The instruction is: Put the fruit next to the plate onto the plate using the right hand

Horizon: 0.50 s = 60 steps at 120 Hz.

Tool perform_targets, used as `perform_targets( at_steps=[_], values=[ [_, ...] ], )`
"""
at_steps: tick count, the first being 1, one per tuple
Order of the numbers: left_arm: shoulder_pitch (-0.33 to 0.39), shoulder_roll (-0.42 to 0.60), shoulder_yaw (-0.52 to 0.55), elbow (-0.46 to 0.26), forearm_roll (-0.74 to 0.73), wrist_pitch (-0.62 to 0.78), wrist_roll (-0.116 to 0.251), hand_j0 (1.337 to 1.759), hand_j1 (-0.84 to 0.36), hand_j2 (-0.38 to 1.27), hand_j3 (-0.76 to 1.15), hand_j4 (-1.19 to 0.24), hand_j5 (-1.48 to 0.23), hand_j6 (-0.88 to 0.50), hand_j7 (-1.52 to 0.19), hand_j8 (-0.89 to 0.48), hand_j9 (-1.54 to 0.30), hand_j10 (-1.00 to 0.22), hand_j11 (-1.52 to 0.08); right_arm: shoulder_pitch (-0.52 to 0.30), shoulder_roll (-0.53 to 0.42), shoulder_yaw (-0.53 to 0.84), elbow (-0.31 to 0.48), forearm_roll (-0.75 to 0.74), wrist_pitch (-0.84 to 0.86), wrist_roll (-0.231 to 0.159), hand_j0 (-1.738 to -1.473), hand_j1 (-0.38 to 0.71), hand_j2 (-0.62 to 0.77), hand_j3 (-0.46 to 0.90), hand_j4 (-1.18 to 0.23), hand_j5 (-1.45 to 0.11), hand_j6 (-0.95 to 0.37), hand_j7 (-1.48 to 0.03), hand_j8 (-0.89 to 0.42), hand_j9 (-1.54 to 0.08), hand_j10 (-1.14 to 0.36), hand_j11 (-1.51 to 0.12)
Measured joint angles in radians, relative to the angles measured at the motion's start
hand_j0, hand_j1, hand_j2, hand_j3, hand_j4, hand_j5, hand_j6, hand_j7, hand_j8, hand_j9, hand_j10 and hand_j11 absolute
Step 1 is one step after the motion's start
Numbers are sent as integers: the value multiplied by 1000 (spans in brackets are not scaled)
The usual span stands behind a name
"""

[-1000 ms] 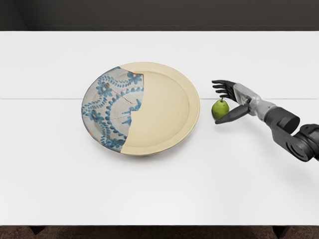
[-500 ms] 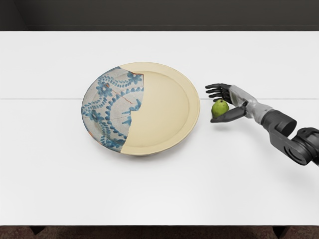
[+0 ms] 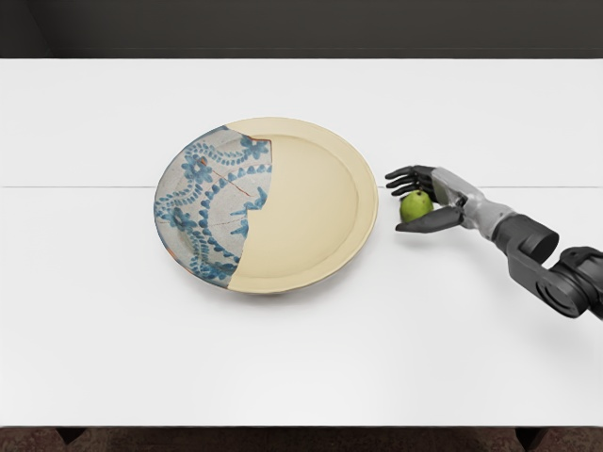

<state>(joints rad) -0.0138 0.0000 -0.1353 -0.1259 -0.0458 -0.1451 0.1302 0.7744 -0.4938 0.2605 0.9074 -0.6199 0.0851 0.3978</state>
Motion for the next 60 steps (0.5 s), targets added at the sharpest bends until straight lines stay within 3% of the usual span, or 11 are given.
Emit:
perform_targets(
  at_steps=[38, 51, 60],
  values=[
    [0, 0, 0, 0, 0, 0, 0, 1658, 348, 0, 0, -1, -1, -1, -1, -1, -1, -1, -1, -14, 3, -16, -23, -6, -6, 16, -1658, 224, -91, 0, -486, -623, -485, -625, -484, -623, -475, -633],
    [0, 0, 1, 0, 0, 0, 0, 1658, 348, 0, 0, -1, -1, -1, -1, -1, -1, -1, -1, -13, 4, -20, -35, -3, -3, 27, -1658, 260, -96, 0, -516, -674, -520, -671, -489, -686, -576, -450],
    [0, 0, 1, 0, -1, 0, 0, 1658, 348, 0, 0, -1, -1, -1, -1, -1, -1, -1, -1, -13, 4, -21, -39, -3, 0, 31, -1656, 274, -109, 0, -557, -729, -562, -727, -466, -748, -596, -444]
  ],
)
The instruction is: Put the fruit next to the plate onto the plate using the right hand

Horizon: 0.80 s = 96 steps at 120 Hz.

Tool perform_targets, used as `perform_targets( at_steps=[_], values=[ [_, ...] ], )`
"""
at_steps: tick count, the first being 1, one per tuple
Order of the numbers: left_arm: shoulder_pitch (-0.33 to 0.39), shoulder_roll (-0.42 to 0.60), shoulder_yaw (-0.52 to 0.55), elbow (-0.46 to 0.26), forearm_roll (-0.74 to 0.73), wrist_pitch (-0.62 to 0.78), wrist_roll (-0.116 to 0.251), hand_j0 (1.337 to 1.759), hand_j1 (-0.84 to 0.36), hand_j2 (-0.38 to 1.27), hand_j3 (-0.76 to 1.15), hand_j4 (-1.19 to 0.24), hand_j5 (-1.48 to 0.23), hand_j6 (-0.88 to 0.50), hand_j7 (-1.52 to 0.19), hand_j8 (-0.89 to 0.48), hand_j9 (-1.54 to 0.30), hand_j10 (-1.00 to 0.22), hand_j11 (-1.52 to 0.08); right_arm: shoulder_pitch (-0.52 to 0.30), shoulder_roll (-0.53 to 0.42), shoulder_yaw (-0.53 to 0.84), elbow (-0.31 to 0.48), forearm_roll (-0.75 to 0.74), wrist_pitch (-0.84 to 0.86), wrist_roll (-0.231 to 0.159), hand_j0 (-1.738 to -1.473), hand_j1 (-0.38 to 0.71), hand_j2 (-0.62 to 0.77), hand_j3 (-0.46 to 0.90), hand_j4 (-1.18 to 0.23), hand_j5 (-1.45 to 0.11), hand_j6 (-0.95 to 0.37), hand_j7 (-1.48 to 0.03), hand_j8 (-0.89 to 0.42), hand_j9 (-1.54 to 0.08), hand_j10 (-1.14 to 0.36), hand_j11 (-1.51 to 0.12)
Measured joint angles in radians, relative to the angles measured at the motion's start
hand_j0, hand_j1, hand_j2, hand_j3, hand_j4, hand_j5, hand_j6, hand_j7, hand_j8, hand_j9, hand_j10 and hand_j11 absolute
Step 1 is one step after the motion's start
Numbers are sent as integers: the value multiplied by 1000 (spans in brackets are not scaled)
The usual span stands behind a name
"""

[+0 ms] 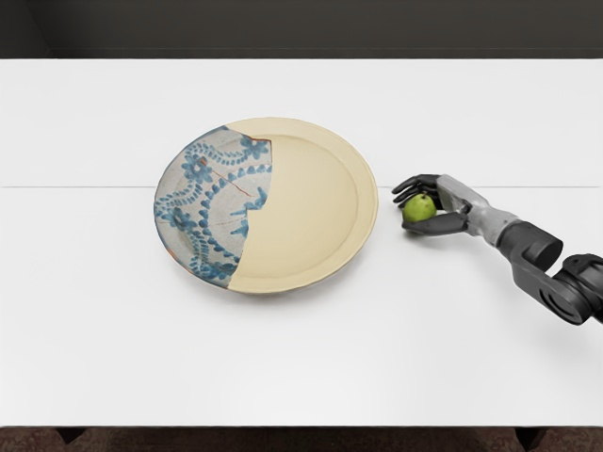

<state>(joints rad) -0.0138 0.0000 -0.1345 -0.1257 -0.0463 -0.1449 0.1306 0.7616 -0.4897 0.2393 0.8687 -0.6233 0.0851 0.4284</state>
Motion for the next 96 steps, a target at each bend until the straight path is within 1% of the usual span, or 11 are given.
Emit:
perform_targets(
  at_steps=[3, 5, 10, 11, 17, 18, 25, 27, 42, 53, 96],
  values=[
    [0, 0, 0, 0, 0, 0, 0, 1658, 348, 0, 0, -1, -1, -1, -1, -1, -1, -1, -1, 0, 0, 0, -1, 0, 0, 0, -1655, 286, -89, 0, -573, -749, -578, -748, -450, -767, -587, -477],
    [0, 0, 0, 0, 0, 0, 0, 1658, 348, 0, 0, -1, -1, -1, -1, -1, -1, -1, -1, 0, 0, 0, -1, 0, 1, 1, -1655, 294, -88, 0, -582, -767, -589, -762, -445, -788, -619, -380],
    [0, 0, 0, 0, 0, 0, 0, 1658, 348, 0, 0, -1, -1, -1, -1, -1, -1, -1, -1, 0, 0, -1, -2, 0, 2, 1, -1654, 308, -49, 0, -611, -803, -618, -800, -441, -827, -584, -462],
    [0, 0, 0, 0, 0, 0, 0, 1658, 348, 0, 0, -1, -1, -1, -1, -1, -1, -1, -1, 0, 0, -1, -2, -1, 3, 1, -1654, 312, -45, 0, -614, -815, -624, -807, -436, -840, -622, -367],
    [0, 0, 0, 0, 0, 0, 0, 1658, 348, 0, 0, -1, -1, -1, -1, -1, -1, -1, -1, 0, -1, -1, -3, -3, 3, 2, -1652, 330, -19, 0, -650, -854, -657, -851, -416, -880, -579, -476],
    [0, 0, 0, 0, 0, 0, 0, 1658, 348, 0, 0, -1, -1, -1, -1, -1, -1, -1, -1, 0, -1, -1, -3, -4, 4, 2, -1652, 334, -22, 0, -652, -866, -656, -858, -406, -893, -625, -352],
    [0, 0, 0, 0, 0, 0, 0, 1658, 348, 0, 0, -1, -1, -1, -1, -1, -1, -1, -1, 1, -1, -1, -3, -8, 5, 2, -1650, 346, -18, -1, -686, -914, -635, -905, -378, -941, -559, -500],
    [0, 0, 0, 0, 0, 0, 0, 1658, 348, 0, 0, -1, -1, -1, -1, -1, -1, -1, -1, 1, -1, -1, -3, -9, 6, 2, -1649, 351, -18, -1, -692, -932, -628, -917, -367, -958, -598, -400],
    [0, 0, 0, 0, 0, 0, 0, 1658, 348, 0, 0, -1, -1, -1, -1, -1, -1, -1, -1, 7, -10, 5, -3, -12, 54, -4, -1643, 353, -85, -1, -771, -956, -661, -986, -355, -987, -359, -748],
    [0, 0, 0, 0, 0, 0, 0, 1658, 348, 0, 0, -1, -1, -1, -1, -1, -1, -1, -1, 10, -25, 20, -3, -12, 112, -8, -1639, 369, -96, 0, -794, -991, -696, -1017, -340, -1026, -397, -873],
    [0, 0, 0, 0, 0, 0, 0, 1658, 348, 0, 0, -1, -1, -1, -1, -1, -1, -1, -1, 27, -97, 128, 3, 24, 373, -16, -1634, 386, -93, 0, -818, -1054, -746, -1061, -344, -1084, -345, -1079]
  ],
)
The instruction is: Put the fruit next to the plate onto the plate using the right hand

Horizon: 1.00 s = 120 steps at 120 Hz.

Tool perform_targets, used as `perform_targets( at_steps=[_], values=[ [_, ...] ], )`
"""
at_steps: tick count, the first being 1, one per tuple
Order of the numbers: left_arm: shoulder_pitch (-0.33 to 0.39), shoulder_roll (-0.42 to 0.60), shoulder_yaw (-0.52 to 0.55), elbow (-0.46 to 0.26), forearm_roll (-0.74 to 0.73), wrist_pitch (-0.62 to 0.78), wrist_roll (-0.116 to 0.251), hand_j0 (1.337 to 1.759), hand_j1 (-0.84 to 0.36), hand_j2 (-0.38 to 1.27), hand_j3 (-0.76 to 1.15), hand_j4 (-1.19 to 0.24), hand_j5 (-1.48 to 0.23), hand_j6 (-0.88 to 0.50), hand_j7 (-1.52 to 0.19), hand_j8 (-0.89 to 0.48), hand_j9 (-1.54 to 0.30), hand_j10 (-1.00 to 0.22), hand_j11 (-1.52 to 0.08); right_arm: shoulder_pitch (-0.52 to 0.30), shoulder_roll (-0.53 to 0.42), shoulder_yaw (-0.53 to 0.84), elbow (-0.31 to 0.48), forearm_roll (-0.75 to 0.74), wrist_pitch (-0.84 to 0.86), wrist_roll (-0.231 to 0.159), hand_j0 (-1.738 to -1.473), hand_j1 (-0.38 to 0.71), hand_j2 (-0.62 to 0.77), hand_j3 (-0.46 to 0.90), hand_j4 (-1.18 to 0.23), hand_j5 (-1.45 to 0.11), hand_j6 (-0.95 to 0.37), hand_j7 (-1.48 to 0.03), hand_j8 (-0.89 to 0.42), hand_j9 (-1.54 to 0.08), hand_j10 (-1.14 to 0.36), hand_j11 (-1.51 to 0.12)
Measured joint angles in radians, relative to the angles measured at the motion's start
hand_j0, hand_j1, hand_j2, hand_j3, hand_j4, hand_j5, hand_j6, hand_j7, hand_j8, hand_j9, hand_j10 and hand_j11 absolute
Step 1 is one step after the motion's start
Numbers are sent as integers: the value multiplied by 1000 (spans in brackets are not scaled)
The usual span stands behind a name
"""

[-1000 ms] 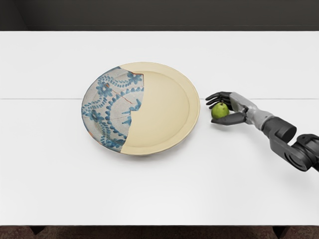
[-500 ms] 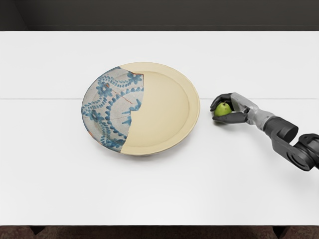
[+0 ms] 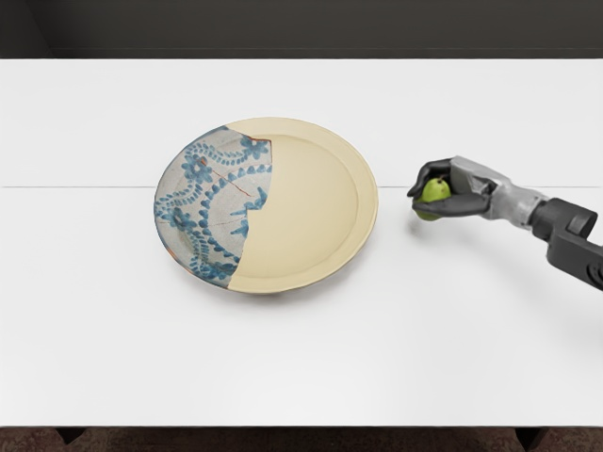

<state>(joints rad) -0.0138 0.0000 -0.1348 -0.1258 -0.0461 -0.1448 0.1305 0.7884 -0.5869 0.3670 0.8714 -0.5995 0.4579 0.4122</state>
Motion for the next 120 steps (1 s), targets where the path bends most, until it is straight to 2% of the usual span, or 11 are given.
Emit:
perform_targets(
  at_steps=[13, 33, 43, 70, 79, 80, 98, 115, 120],
  values=[
    [0, 0, 0, 0, 0, 0, 0, 1658, 348, 0, 0, -1, -1, -1, -1, -1, -1, -1, -1, 20, -10, 13, 4, 42, 78, -6, -1638, 418, -23, 0, -823, -1053, -754, -1064, -402, -1076, -349, -1095],
    [0, 0, 0, 0, 0, 0, 0, 1658, 348, 0, 0, -1, -1, -1, -1, -1, -1, -1, -1, 61, -4, 19, 18, 100, 136, -48, -1641, 424, 18, 0, -818, -1074, -767, -1068, -402, -1084, -353, -1117],
    [0, 0, 0, 0, 0, 0, 0, 1658, 348, 0, 0, -1, -1, -1, -1, -1, -1, -1, -1, 83, 16, 20, 31, 121, 144, -69, -1641, 411, -31, 0, -816, -1079, -771, -1068, -435, -1089, -354, -1126],
    [0, 0, 0, 0, 0, 0, 0, 1658, 348, 0, 0, -1, -1, -1, -1, -1, -1, -1, -1, 132, 142, 14, 39, 131, 117, -129, -1642, 408, -40, 0, -809, -1095, -786, -1069, -448, -1094, -355, -1128],
    [0, 0, 0, 0, 0, 0, 0, 1658, 348, 0, 0, -1, -1, -1, -1, -1, -1, -1, -1, 147, 191, 9, 38, 126, 96, -152, -1643, 402, -27, 0, -810, -1093, -794, -1069, -451, -1090, -368, -1123],
    [0, 0, 0, 0, 0, 0, 0, 1658, 348, 0, 0, -1, -1, -1, -1, -1, -1, -1, -1, 149, 196, 9, 38, 124, 93, -155, -1643, 402, 7, 0, -810, -1094, -795, -1069, -454, -1091, -356, -1122],
    [0, 0, 0, 0, 0, 0, 0, 1658, 348, 0, 0, -1, -1, -1, -1, -1, -1, -1, -1, 178, 298, -4, 36, 96, 37, -196, -1642, 382, -109, 0, -807, -1101, -809, -1069, -480, -1102, -359, -1122],
    [0, 0, 0, 0, 0, 0, 0, 1658, 348, 0, 0, -1, -1, -1, -1, -1, -1, -1, -1, 192, 348, -11, 35, 80, 10, -219, -1641, 364, -151, 0, -804, -1104, -816, -1068, -486, -1104, -368, -1118],
    [0, 0, 0, 0, 0, 0, 0, 1658, 348, 0, 0, -1, -1, -1, -1, -1, -1, -1, -1, 194, 355, -11, 35, 80, 7, -222, -1642, 384, -118, 0, -803, -1102, -815, -1066, -491, -1104, -362, -1120]
  ],
)
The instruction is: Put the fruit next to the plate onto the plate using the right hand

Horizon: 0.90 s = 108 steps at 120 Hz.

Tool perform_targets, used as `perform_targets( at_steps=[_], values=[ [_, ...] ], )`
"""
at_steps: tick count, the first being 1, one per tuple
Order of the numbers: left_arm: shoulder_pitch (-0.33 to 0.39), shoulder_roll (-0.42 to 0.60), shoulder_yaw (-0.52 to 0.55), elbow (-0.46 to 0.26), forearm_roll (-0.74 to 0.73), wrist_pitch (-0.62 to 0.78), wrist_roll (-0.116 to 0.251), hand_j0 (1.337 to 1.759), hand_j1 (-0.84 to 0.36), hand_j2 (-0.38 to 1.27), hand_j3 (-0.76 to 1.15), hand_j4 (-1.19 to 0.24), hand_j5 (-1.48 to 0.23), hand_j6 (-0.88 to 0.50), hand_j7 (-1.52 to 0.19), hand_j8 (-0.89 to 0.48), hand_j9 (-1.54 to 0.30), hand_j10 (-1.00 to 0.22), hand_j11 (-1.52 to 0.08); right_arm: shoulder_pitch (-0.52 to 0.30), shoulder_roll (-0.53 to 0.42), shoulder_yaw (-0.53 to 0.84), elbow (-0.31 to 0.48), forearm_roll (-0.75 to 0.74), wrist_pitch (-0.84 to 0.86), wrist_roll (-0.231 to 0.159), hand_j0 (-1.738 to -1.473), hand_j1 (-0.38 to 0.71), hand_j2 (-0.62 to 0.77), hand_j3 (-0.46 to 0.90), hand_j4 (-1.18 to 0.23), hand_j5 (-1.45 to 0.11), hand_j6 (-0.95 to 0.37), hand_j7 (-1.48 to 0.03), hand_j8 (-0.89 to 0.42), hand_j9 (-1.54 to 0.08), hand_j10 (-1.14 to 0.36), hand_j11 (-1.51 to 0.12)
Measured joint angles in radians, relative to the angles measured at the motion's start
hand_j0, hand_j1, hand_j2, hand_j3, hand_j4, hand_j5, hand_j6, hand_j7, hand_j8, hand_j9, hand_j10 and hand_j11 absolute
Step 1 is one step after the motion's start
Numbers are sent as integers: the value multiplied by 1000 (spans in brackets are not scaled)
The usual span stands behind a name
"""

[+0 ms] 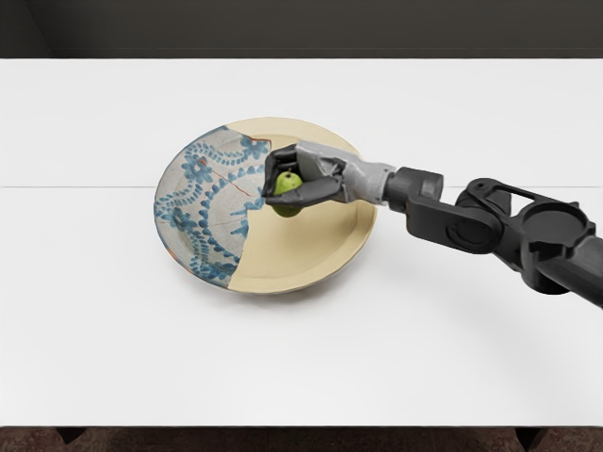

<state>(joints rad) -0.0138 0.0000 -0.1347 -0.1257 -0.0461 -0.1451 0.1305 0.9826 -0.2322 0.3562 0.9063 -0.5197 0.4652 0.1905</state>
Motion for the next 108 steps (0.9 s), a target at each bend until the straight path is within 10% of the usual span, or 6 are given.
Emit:
perform_targets(
  at_steps=[60, 108],
  values=[
    [0, 0, 0, 0, 0, 0, 0, 1658, 348, 0, 0, -1, -1, -1, -1, -1, -1, -1, -1, 3, 13, 5, -8, 16, -7, -24, -1655, 83, -67, 0, -390, -514, -392, -509, -346, -516, -318, -520],
    [0, 0, 0, 0, 0, 0, 0, 1658, 348, 0, 0, -1, -1, -1, -1, -1, -1, -1, -1, 19, -139, 17, -8, 203, 122, -187, -1658, -273, -11, 0, -68, -89, -69, -89, -62, -89, -58, -90]
  ],
)
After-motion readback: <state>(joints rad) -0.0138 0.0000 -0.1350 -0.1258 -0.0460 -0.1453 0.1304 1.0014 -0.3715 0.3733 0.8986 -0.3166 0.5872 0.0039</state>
